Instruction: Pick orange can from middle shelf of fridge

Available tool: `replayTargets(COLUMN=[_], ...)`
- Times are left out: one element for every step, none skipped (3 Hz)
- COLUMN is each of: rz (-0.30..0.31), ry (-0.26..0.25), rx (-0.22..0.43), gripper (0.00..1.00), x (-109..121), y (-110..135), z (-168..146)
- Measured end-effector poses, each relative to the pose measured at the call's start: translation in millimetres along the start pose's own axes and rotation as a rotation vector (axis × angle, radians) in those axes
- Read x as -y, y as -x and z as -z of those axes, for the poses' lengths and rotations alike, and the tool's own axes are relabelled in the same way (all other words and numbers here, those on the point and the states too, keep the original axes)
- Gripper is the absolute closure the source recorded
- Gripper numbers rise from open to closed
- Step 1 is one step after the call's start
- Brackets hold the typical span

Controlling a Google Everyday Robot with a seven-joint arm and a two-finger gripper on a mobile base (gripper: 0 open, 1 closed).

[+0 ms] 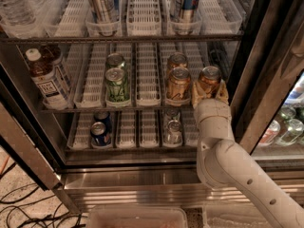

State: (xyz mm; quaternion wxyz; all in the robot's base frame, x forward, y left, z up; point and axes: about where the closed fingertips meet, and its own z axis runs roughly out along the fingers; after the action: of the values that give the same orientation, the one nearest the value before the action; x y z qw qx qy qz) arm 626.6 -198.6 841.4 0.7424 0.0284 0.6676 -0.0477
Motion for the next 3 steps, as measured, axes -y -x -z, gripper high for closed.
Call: replayTargets(rz=[0.0,0.014,0.035], ry=[0.0,0.024,0.056], rx=[0.0,0.045,0.113], gripper=[0.93,1.0,1.0], x=[0.0,-4.6,-10.3], y=[0.0,13.2,34.7], z=[0.0,3.9,9.1])
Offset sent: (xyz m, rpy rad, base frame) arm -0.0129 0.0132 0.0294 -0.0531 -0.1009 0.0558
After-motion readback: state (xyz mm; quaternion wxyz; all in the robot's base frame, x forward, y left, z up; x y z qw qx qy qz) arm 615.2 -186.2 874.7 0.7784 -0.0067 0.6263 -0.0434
